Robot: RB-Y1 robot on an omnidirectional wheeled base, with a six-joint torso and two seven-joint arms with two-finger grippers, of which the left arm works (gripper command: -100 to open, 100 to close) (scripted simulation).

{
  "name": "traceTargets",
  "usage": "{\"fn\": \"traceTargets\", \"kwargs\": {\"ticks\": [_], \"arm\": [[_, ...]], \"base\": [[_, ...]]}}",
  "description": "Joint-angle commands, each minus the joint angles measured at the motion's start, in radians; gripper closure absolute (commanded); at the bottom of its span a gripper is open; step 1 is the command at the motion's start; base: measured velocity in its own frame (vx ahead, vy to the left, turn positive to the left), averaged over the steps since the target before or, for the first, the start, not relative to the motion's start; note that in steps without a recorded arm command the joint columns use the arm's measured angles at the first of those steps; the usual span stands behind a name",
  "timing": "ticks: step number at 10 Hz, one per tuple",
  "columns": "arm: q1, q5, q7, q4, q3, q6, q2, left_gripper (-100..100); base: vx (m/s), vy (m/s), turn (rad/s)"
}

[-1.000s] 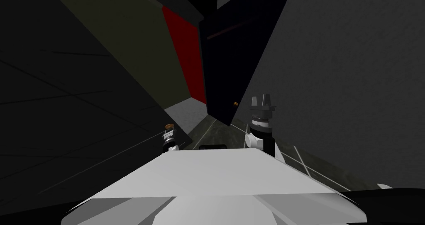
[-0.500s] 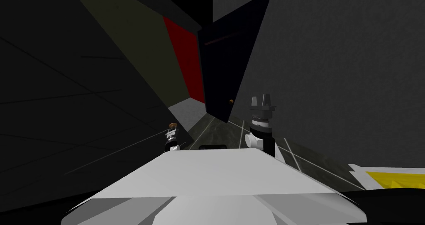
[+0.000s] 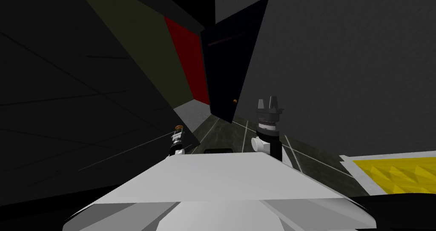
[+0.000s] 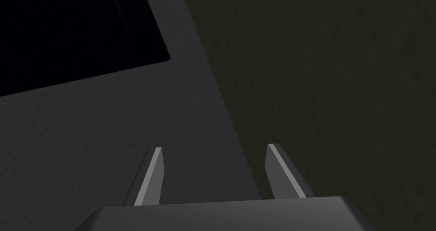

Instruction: Pull the door open

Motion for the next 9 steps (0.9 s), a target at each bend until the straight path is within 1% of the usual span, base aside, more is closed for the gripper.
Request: {"fn": "traceTargets", "kwargs": {"ticks": [1, 5, 6, 7, 9], "arm": [[0.004, -0.015, 0.021, 0.002, -0.022, -0.006, 0.007, 100], [0.012, -0.043, 0.055, -0.011, -0.061, -0.009, 0.016, 100], [0.014, -0.039, 0.047, -0.014, -0.056, -0.007, 0.013, 100], [0.021, -0.052, 0.062, -0.019, -0.074, -0.008, 0.015, 100], [0.027, -0.065, 0.078, -0.025, -0.092, -0.013, 0.022, 100]], "base": [[-0.242, -0.04, -0.056], [-0.233, -0.004, -0.054], [-0.098, -0.001, -0.023], [-0.135, 0.008, -0.039], [-0.219, 0.021, -0.074]]}}
